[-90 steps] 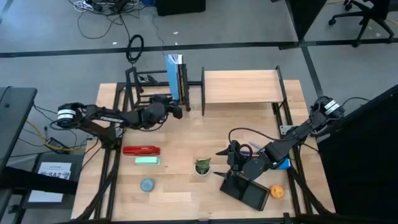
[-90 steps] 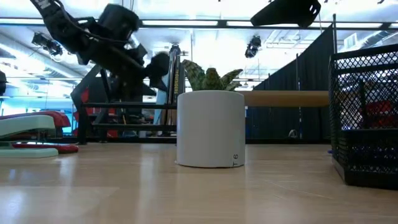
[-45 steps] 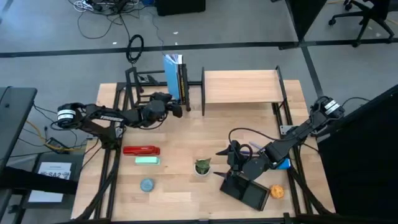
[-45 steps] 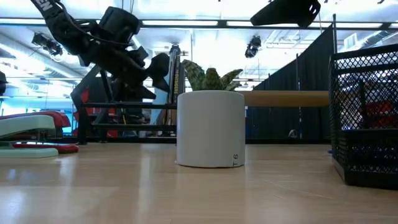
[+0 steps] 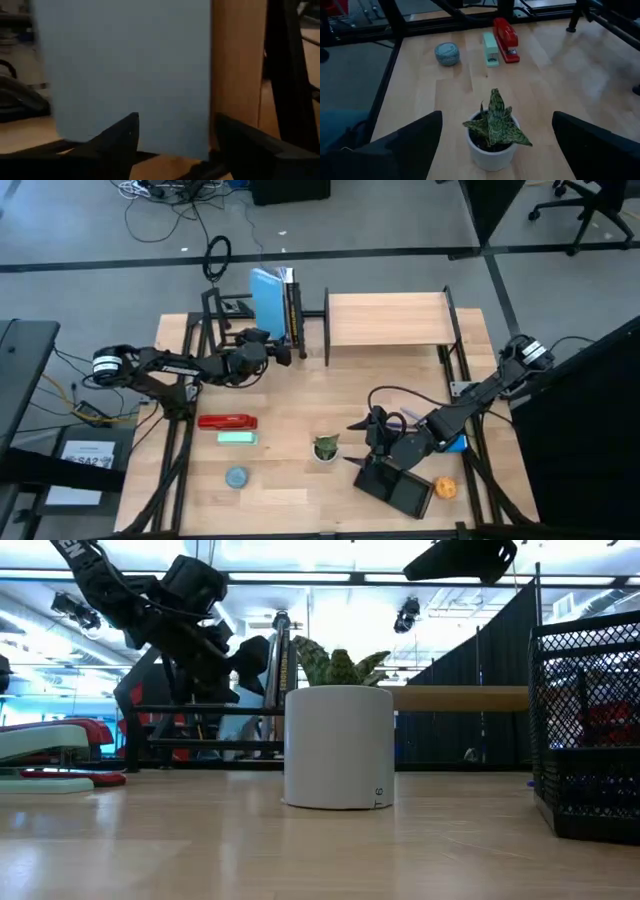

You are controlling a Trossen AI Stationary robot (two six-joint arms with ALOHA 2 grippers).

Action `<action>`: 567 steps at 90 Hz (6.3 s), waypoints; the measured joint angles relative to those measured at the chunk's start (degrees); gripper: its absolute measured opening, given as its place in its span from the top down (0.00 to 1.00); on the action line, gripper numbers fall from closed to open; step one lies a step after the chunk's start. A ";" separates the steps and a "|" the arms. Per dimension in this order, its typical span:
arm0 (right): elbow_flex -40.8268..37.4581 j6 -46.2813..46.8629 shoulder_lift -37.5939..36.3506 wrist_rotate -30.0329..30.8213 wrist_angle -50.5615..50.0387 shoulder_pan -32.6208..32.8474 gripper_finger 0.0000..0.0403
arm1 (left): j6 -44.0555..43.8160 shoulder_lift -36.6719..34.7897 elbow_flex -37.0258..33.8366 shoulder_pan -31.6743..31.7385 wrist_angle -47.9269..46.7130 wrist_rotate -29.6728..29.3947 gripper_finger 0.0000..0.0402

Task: Stock shelves
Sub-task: Remove the blue book from the book organizer

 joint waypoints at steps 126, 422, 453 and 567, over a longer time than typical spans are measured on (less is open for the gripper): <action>0.00 -0.15 -0.02 -0.02 -0.20 -0.10 0.14 | 43.10 5.33 57.02 22.77 -73.21 21.62 0.67; 0.00 1.90 -0.02 -7.02 -0.01 -4.22 0.14 | 43.97 19.47 80.74 -0.65 -114.41 8.79 1.00; 0.00 1.40 -0.02 -7.02 -0.02 -4.04 0.14 | 26.92 16.25 80.78 -25.16 -114.01 -1.57 1.00; 1.97 -5.76 -2.01 -2.69 -2.94 -2.73 0.14 | -5.61 31.34 67.69 -55.85 -105.13 -4.67 0.93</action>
